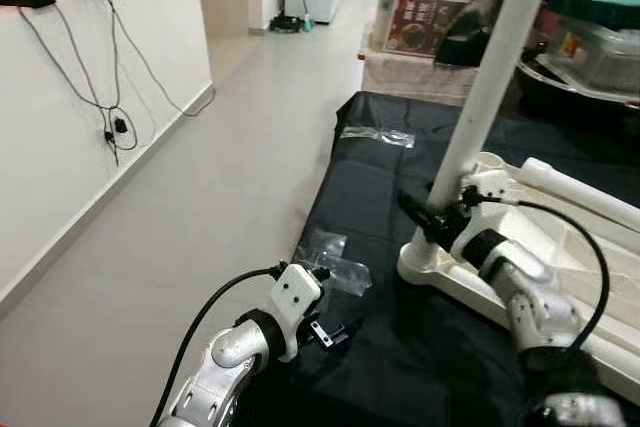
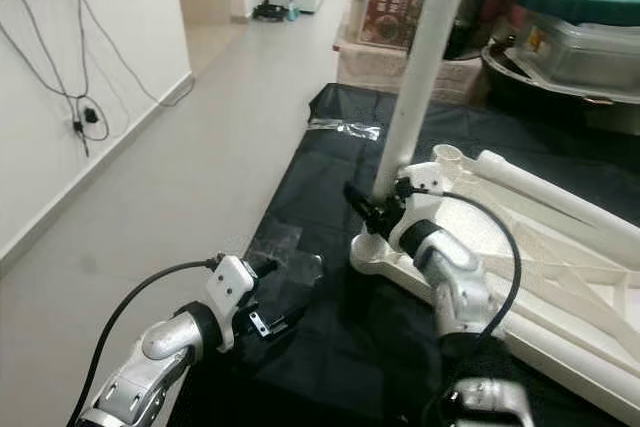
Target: Building children table
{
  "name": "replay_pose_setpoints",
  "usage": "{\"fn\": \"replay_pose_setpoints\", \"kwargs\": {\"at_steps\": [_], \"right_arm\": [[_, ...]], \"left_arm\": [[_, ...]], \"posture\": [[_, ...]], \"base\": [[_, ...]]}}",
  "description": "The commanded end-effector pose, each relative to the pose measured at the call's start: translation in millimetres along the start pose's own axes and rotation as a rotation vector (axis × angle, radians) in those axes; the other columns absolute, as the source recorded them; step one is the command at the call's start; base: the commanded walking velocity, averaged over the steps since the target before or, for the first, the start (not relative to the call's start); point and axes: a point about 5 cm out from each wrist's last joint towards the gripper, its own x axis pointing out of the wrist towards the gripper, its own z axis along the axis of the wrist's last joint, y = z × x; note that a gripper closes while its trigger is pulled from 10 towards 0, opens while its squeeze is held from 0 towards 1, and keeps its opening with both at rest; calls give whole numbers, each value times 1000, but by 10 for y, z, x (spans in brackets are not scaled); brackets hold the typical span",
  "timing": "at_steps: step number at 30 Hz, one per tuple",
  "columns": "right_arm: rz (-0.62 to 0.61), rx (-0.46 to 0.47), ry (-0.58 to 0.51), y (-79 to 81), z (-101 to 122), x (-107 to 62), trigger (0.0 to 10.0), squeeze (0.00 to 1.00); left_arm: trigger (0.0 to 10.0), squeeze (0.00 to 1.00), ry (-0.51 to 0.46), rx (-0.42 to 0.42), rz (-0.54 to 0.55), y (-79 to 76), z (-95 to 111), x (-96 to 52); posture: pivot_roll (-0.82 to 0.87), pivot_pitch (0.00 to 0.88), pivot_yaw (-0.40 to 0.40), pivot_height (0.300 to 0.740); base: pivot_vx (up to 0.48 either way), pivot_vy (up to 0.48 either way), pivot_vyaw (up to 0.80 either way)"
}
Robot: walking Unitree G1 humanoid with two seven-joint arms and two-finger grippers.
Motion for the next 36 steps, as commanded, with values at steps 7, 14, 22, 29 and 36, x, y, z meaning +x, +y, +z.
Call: {"fn": "replay_pose_setpoints", "kwargs": {"at_steps": [7, 14, 22, 29, 36], "right_arm": [[436, 6, 71, 306, 31, 281, 10000, 0], [376, -53, 127, 337, -79, 409, 0, 0], [-537, 9, -10, -153, -79, 305, 0, 0], [-1181, 117, -106, -270, -120, -152, 0, 0], [-1145, 166, -174, 133, -139, 147, 10000, 0]], "left_arm": [[10000, 0, 4, 1, -11, -5, 11, 20], [10000, 0, 7, -2, -14, -8, 7, 15], [10000, 0, 8, -8, -16, -14, 7, 15], [10000, 0, 8, -10, -18, -16, 11, 20], [10000, 0, 9, -11, -16, -7, 12, 21]], "posture": [[209, 0, -82, 740], [202, 0, -78, 740], [189, 0, -68, 740], [185, 0, -68, 740], [185, 0, -67, 740]], "base": [[0, 0, 0], [0, 0, 0], [0, 0, 0], [0, 0, 0], [0, 0, 0]]}}
